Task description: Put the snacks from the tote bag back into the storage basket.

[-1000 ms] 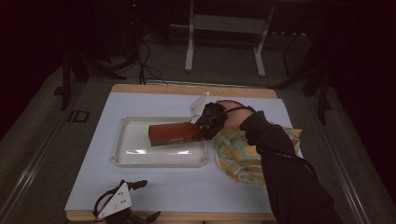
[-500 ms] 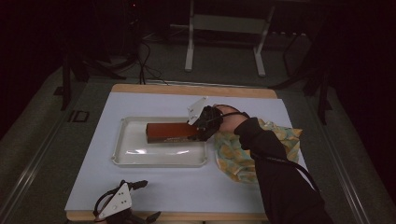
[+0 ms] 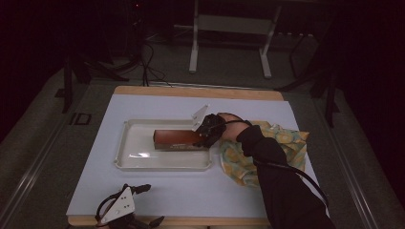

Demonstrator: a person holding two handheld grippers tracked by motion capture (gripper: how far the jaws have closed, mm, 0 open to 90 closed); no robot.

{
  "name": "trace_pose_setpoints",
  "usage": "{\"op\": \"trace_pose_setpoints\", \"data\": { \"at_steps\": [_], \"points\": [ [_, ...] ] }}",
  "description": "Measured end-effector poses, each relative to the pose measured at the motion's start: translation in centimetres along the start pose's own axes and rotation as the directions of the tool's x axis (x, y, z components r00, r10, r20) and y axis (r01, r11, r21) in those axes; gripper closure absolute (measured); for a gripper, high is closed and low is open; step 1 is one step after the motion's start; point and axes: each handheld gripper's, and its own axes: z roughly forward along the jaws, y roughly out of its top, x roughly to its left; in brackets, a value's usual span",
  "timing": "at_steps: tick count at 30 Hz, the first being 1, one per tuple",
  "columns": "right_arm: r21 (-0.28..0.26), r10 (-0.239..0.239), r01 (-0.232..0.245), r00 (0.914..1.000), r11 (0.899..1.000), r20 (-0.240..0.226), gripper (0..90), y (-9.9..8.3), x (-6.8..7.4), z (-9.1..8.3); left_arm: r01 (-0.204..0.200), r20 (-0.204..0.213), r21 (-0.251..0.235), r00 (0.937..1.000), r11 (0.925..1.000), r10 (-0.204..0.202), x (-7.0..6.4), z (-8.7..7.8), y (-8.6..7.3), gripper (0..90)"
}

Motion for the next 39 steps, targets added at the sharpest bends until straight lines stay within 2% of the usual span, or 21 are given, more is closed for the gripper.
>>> {"op": "trace_pose_setpoints", "data": {
  "at_steps": [2, 6, 18, 26, 35, 39],
  "points": [
    [-0.008, 0.014, -0.014, 0.9999, 1.000, -0.007, 42.9, -0.2, -0.1, 0.4, -0.002, 0.001, 0.001, 1.0000, 1.0000, 0.002, 0.0, 0.0, 0.0, 0.0],
    [-0.001, 0.013, -0.013, 0.9998, 1.000, -0.018, 42.9, -0.3, -0.2, 1.1, -0.003, 0.002, 0.003, 1.0000, 1.0000, 0.003, 0.0, 0.0, 0.0, 0.0],
    [0.040, 0.032, -0.031, 0.9992, 0.999, -0.024, 42.8, -0.7, -0.3, 3.2, 0.000, 0.005, -0.002, 1.0000, 1.0000, 0.000, 0.0, 0.0, 0.0, 0.0],
    [0.053, 0.042, -0.040, 0.9987, 0.998, -0.030, 42.7, -0.8, -0.4, 3.7, -0.003, 0.010, 0.000, 0.9999, 1.0000, 0.003, 0.0, 0.0, 0.0, 0.0],
    [0.070, 0.077, -0.074, 0.9961, 0.995, -0.043, 41.1, -0.7, -0.6, 3.8, 0.007, 0.014, -0.009, 0.9999, 0.9999, -0.007, 0.0, 0.0, 0.0, 0.0],
    [0.080, 0.068, -0.065, 0.9970, 0.995, -0.036, 39.1, -0.6, -0.5, 3.8, 0.011, 0.014, -0.011, 0.9998, 0.9999, -0.010, 0.0, 0.0, 0.0, 0.0]
  ]
}}
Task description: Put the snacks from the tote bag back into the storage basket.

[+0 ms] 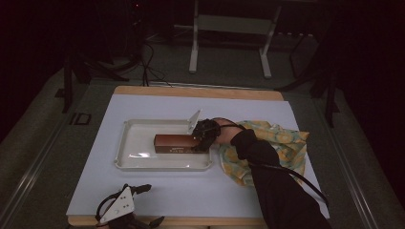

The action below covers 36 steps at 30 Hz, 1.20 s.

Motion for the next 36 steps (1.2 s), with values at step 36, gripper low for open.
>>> {"op": "trace_pose_setpoints", "data": {
  "at_steps": [36],
  "points": [
    [-0.102, 0.122, -0.113, 0.9884, 0.988, 0.090, 31.2, -0.6, 0.6, -7.8, -0.006, 0.000, 0.010, 1.0000, 0.9999, 0.006, -0.1, 0.2, 0.1, 0.0]
  ]
}}
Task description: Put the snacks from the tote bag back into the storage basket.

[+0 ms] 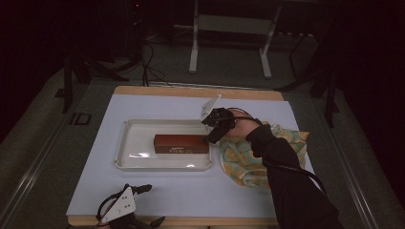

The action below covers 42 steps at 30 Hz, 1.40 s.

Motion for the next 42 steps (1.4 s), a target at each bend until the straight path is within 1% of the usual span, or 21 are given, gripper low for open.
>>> {"op": "trace_pose_setpoints", "data": {
  "at_steps": [3, 5, 8, 12, 13, 16, 19, 22, 25, 27, 28, 29, 31, 32, 34, 36, 37, 39, 40, 41, 42],
  "points": [
    [0.008, 0.015, -0.015, 0.9997, 1.000, 0.019, 28.9, -0.3, 0.1, -0.5, 0.000, 0.000, 0.001, 1.0000, 1.0000, 0.000, 0.0, 0.0, 0.0, 0.0],
    [0.002, 0.029, -0.029, 0.9993, 1.000, 0.026, 28.1, -0.5, 0.1, -0.7, 0.001, 0.001, -0.001, 1.0000, 1.0000, -0.001, 0.0, 0.0, 0.0, 0.0],
    [-0.010, 0.051, -0.051, 0.9975, 0.999, 0.049, 26.1, -1.0, 0.0, -1.3, 0.000, 0.001, 0.002, 1.0000, 1.0000, 0.000, 0.0, 0.0, 0.0, 0.0],
    [-0.032, 0.101, -0.098, 0.9908, 0.995, 0.090, 19.7, -1.7, -0.4, -2.3, 0.000, 0.000, 0.002, 1.0000, 1.0000, 0.000, 0.0, 0.1, 0.0, 0.0],
    [-0.032, 0.101, -0.098, 0.9908, 0.995, 0.090, 19.7, -1.7, -0.4, -2.3, 0.000, 0.000, 0.002, 1.0000, 1.0000, 0.000, 0.0, 0.1, 0.0, 0.0],
    [-0.047, 0.137, -0.132, 0.9831, 0.990, 0.121, 16.2, -2.4, -0.7, -3.1, 0.000, 0.000, 0.002, 1.0000, 1.0000, 0.000, 0.0, 0.1, 0.0, 0.0],
    [-0.058, 0.170, -0.164, 0.9760, 0.985, 0.135, 13.7, -3.0, -0.9, -3.7, 0.000, 0.000, 0.002, 1.0000, 1.0000, 0.000, 0.0, 0.0, 0.0, 0.0],
    [-0.080, 0.208, -0.198, 0.9674, 0.977, 0.144, 12.1, -3.7, -1.1, -4.2, 0.000, -0.001, 0.002, 1.0000, 1.0000, 0.000, 0.0, 0.0, 0.0, 0.0],
    [-0.096, 0.220, -0.207, 0.9626, 0.974, 0.158, 10.8, -4.5, -1.0, -4.7, 0.000, -0.001, 0.002, 1.0000, 1.0000, 0.000, 0.0, 0.0, 0.0, 0.0],
    [-0.104, 0.229, -0.213, 0.9565, 0.971, 0.180, 10.8, -5.0, -1.0, -5.0, -0.001, -0.001, 0.004, 1.0000, 1.0000, 0.001, 0.0, 0.0, 0.0, 0.0],
    [-0.114, 0.244, -0.226, 0.9517, 0.967, 0.186, 10.8, -5.2, -0.9, -5.2, 0.000, -0.001, 0.004, 1.0000, 1.0000, 0.000, 0.0, 0.0, 0.0, 0.0],
    [-0.124, 0.263, -0.241, 0.9437, 0.962, 0.201, 10.8, -5.5, -0.9, -5.3, 0.000, -0.001, 0.005, 1.0000, 1.0000, 0.000, 0.0, 0.0, 0.0, 0.0],
    [-0.132, 0.281, -0.257, 0.9343, 0.957, 0.220, 10.8, -5.9, -0.9, -5.6, 0.001, 0.000, 0.005, 1.0000, 1.0000, -0.001, 0.0, 0.0, 0.0, 0.0],
    [-0.137, 0.298, -0.273, 0.9266, 0.952, 0.229, 10.8, -6.1, -0.9, -5.7, 0.002, -0.001, 0.004, 1.0000, 1.0000, -0.002, 0.0, 0.0, 0.0, 0.0],
    [-0.153, 0.319, -0.289, 0.9178, 0.945, 0.237, 10.8, -6.6, -0.9, -5.9, 0.003, -0.001, 0.004, 1.0000, 1.0000, -0.003, 0.0, 0.0, 0.0, 0.0],
    [-0.170, 0.343, -0.307, 0.9030, 0.936, 0.258, 10.8, -7.1, -0.8, -6.1, 0.004, -0.001, 0.004, 1.0000, 1.0000, -0.004, 0.0, 0.1, 0.0, 0.0],
    [-0.179, 0.360, -0.321, 0.8952, 0.930, 0.263, 10.8, -7.3, -0.7, -6.2, 0.004, -0.001, 0.003, 1.0000, 1.0000, -0.004, 0.0, 0.1, 0.0, 0.0],
    [-0.202, 0.391, -0.343, 0.8722, 0.917, 0.294, 10.9, -7.9, -0.6, -6.3, 0.003, -0.001, 0.003, 1.0000, 1.0000, -0.003, 0.0, 0.1, 0.0, 0.0],
    [-0.221, 0.405, -0.349, 0.8625, 0.911, 0.304, 10.8, -8.2, -0.6, -6.4, 0.002, -0.001, 0.004, 1.0000, 1.0000, -0.002, 0.0, 0.1, 0.0, 0.0],
    [-0.236, 0.413, -0.351, 0.8529, 0.906, 0.319, 10.8, -8.5, -0.5, -6.5, 0.001, 0.000, 0.004, 1.0000, 1.0000, -0.001, 0.0, 0.1, 0.0, 0.0],
    [-0.249, 0.428, -0.360, 0.8396, 0.899, 0.334, 10.8, -8.7, -0.5, -6.5, 0.001, -0.001, 0.004, 1.0000, 1.0000, -0.001, 0.0, 0.1, 0.0, 0.0]
  ]
}}
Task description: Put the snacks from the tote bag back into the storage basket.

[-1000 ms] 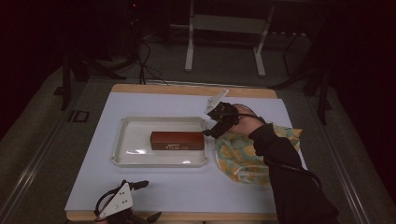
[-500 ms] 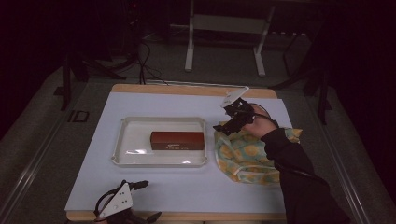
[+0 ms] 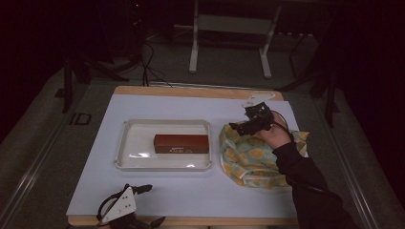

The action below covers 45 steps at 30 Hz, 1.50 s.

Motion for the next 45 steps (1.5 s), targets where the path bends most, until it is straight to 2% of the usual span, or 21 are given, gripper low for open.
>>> {"op": "trace_pose_setpoints", "data": {
  "at_steps": [3, 5, 7, 10, 15, 18, 19, 20, 21, 23, 24, 26, 27, 33, 39, 42, 45],
  "points": [
    [-0.020, 0.031, -0.030, 0.9986, 0.999, 0.043, 10.9, -0.8, -0.2, -0.2, 0.002, 0.001, -0.003, 1.0000, 1.0000, -0.002, 0.0, 0.0, 0.0, 0.0],
    [-0.045, 0.033, -0.030, 0.9968, 0.999, 0.073, 10.9, -1.2, -0.1, -0.4, 0.001, 0.001, -0.001, 1.0000, 1.0000, -0.001, 0.0, 0.0, 0.0, 0.0],
    [-0.046, 0.044, -0.040, 0.9966, 0.998, 0.070, 11.0, -1.6, 0.0, -0.4, 0.001, 0.000, -0.001, 1.0000, 1.0000, -0.001, 0.0, 0.0, 0.0, 0.0],
    [-0.042, 0.019, -0.014, 0.9936, 0.999, 0.111, 11.0, -2.1, 0.5, -0.6, -0.001, 0.001, -0.002, 1.0000, 1.0000, 0.001, 0.0, 0.0, 0.1, 0.0],
    [-0.111, 0.068, -0.052, 0.9865, 0.992, 0.149, 11.0, -3.2, 0.6, -1.6, -0.002, 0.001, -0.002, 1.0000, 1.0000, 0.002, 0.0, -0.1, 0.1, 0.0],
    [-0.142, 0.096, -0.070, 0.9781, 0.987, 0.185, 11.0, -4.1, 0.7, -2.4, -0.001, 0.002, -0.003, 1.0000, 1.0000, 0.001, 0.0, -0.1, 0.1, 0.0],
    [-0.142, 0.096, -0.070, 0.9781, 0.987, 0.185, 11.0, -4.1, 0.7, -2.4, -0.001, 0.002, -0.003, 1.0000, 1.0000, 0.001, 0.0, -0.1, 0.1, 0.0],
    [-0.168, 0.139, -0.106, 0.9713, 0.980, 0.194, 11.0, -4.8, 0.7, -2.9, -0.002, 0.004, -0.003, 1.0000, 1.0000, 0.002, 0.0, 0.0, 0.1, 0.0],
    [-0.181, 0.154, -0.118, 0.9678, 0.976, 0.199, 11.0, -5.2, 0.8, -3.1, -0.002, 0.005, -0.003, 1.0000, 1.0000, 0.002, -0.1, 0.0, 0.1, 0.0],
    [-0.191, 0.174, -0.134, 0.9616, 0.972, 0.212, 11.0, -5.8, 0.9, -3.4, -0.002, 0.004, -0.004, 1.0000, 1.0000, 0.002, -0.1, -0.1, 0.1, 0.0],
    [-0.191, 0.174, -0.134, 0.9616, 0.972, 0.212, 11.0, -5.8, 0.9, -3.4, -0.002, 0.004, -0.004, 1.0000, 1.0000, 0.002, -0.1, -0.1, 0.1, 0.0],
    [-0.207, 0.211, -0.165, 0.9510, 0.964, 0.226, 11.0, -6.9, 1.1, -3.7, -0.001, 0.003, -0.005, 1.0000, 1.0000, 0.001, -0.1, -0.1, 0.1, 0.0],
    [-0.208, 0.218, -0.171, 0.9487, 0.963, 0.229, 11.0, -7.2, 1.1, -3.7, 0.000, 0.004, -0.005, 1.0000, 1.0000, 0.000, -0.1, -0.1, 0.1, 0.0],
    [-0.242, 0.249, -0.187, 0.9338, 0.952, 0.257, 11.0, -9.1, 1.5, -4.2, -0.001, 0.007, -0.004, 1.0000, 1.0000, 0.001, -0.1, 0.0, 0.1, 0.0],
    [-0.263, 0.261, -0.192, 0.9294, 0.945, 0.260, 11.0, -10.7, 2.4, -5.0, -0.004, 0.008, -0.002, 1.0000, 1.0000, 0.004, -0.1, 0.0, 0.1, 0.0],
    [-0.278, 0.256, -0.174, 0.9208, 0.945, 0.294, 11.0, -11.7, 2.8, -5.3, -0.003, 0.008, -0.001, 1.0000, 1.0000, 0.003, -0.1, 0.0, 0.1, 0.0],
    [-0.282, 0.271, -0.188, 0.9165, 0.941, 0.294, 11.0, -12.7, 3.1, -5.4, -0.003, 0.009, -0.001, 1.0000, 1.0000, 0.003, -0.1, 0.1, 0.1, 0.0]
  ]
}}
